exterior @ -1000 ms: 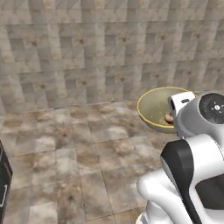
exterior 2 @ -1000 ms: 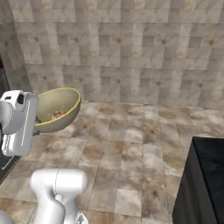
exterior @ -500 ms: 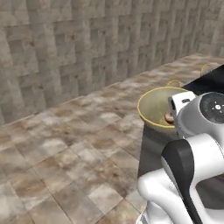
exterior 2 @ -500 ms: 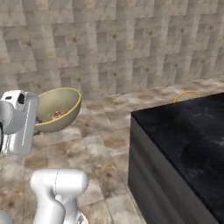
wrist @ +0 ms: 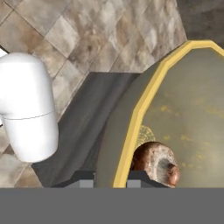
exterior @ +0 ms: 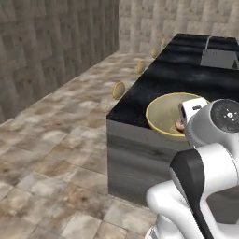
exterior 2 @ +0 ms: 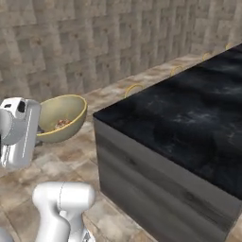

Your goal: Pick the mushroom from the cabinet and place it in the bowl. Then pick the bowl and place it in the sink. Then turn on the sink facuet.

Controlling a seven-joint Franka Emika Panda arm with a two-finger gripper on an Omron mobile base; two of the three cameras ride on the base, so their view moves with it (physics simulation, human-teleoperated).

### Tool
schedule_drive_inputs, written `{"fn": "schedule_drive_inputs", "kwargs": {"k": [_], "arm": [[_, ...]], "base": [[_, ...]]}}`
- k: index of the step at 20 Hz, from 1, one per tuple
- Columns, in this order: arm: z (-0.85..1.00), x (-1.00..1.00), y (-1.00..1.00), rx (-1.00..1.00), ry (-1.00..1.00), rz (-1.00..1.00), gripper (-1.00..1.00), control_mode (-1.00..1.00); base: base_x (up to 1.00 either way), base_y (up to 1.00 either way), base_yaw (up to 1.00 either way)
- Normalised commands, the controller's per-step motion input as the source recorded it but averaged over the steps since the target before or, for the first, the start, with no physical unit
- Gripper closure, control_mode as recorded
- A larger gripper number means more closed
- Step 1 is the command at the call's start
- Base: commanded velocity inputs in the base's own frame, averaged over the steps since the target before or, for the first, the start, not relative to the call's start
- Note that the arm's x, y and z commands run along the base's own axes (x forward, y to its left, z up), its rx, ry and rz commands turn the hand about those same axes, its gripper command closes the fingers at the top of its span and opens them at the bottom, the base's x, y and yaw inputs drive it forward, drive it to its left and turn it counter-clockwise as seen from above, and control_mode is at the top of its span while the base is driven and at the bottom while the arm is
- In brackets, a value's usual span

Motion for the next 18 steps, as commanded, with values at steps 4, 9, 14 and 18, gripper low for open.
{"fn": "schedule_drive_inputs", "kwargs": {"k": [4, 9, 14, 18], "arm": [[0.00, 0.00, 0.00, 0.00, 0.00, 0.00, 1.00, 1.00], [0.00, 0.00, 0.00, 0.00, 0.00, 0.00, 1.00, 1.00], [0.00, 0.00, 0.00, 0.00, 0.00, 0.00, 1.00, 1.00], [0.00, 0.00, 0.00, 0.00, 0.00, 0.00, 1.00, 1.00]], "base": [[0.00, 0.22, -0.66], [0.00, 0.05, -0.34], [0.00, -0.22, -0.13], [-0.03, -0.78, -0.11]]}}
